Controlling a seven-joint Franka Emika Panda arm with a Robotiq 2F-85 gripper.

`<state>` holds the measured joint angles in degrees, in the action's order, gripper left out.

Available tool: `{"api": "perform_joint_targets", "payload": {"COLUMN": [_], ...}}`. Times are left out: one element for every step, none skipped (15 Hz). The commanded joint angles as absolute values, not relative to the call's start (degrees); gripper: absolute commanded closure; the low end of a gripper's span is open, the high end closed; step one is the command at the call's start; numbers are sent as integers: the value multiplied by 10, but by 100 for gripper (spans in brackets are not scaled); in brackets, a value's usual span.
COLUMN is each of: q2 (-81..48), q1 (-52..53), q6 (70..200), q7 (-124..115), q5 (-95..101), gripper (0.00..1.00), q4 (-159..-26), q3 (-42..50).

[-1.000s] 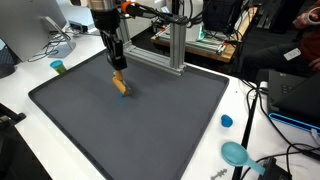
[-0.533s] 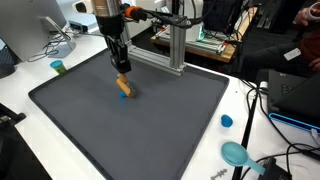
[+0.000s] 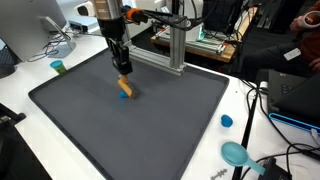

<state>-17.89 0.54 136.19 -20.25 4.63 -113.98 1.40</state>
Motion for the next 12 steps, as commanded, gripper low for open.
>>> {"api": "perform_joint_targets", "payload": {"q2": [-198,-198,-190,-181,-168,-153,-138,-122,-113,-109,-108,-111], "q1": [14,14,14,15,13,12,11,10,9,9,9,9], "q6": [1370,1369,1365,1355,1331,1326,1321,1320,1319,1327,1334,1336], "q7": [-201,-201,-196,-193,-180,-168,-159,-148,-140,-140,-143,-145], "q5": [39,39,37,40,38,36,36,34,33,34,37,36], "gripper": [78,78,78,78,78,78,78,78,78,78,78,78], "q4": [-1125,-1124,-1127,-1131,-1135,-1145,-1152,-1160,-1161,-1160,-1157,-1150], "q3": [22,22,21,21,19,16,15,14,13,14,15,15]}}
